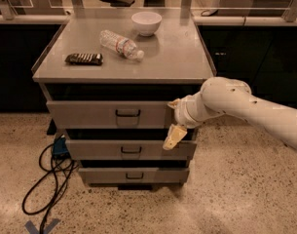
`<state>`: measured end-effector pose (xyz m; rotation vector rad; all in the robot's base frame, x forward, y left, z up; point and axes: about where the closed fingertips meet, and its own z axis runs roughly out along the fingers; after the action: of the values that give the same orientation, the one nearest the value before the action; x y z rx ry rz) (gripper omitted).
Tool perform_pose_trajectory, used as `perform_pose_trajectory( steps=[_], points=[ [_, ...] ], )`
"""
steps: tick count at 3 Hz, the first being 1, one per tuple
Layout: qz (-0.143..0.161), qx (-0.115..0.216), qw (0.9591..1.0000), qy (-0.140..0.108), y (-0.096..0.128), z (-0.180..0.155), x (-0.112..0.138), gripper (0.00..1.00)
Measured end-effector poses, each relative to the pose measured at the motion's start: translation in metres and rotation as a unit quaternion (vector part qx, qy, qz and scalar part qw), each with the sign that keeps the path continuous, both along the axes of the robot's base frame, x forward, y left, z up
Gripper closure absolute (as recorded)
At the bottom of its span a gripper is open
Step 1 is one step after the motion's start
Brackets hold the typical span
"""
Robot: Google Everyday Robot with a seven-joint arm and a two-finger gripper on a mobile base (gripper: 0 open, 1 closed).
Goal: Open top drawer
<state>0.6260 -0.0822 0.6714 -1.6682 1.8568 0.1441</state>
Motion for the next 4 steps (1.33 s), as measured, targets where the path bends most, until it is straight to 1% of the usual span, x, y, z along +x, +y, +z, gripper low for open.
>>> perform_pose_trajectory(
  steps=[1, 2, 3, 4],
  points=[
    [0.022, -0.004, 0.9996, -0.016, 0.015, 0.031, 0.015, 0.0],
    [0.021, -0.004, 0.9996, -0.017, 0.015, 0.033, 0.016, 0.0],
    [0.016, -0.011, 0.9997, -0.014, 0.01, 0.021, 0.018, 0.0],
    [-0.011, -0.015, 0.9994, -0.028, -0.013, -0.011, 0.033, 0.0]
  ],
)
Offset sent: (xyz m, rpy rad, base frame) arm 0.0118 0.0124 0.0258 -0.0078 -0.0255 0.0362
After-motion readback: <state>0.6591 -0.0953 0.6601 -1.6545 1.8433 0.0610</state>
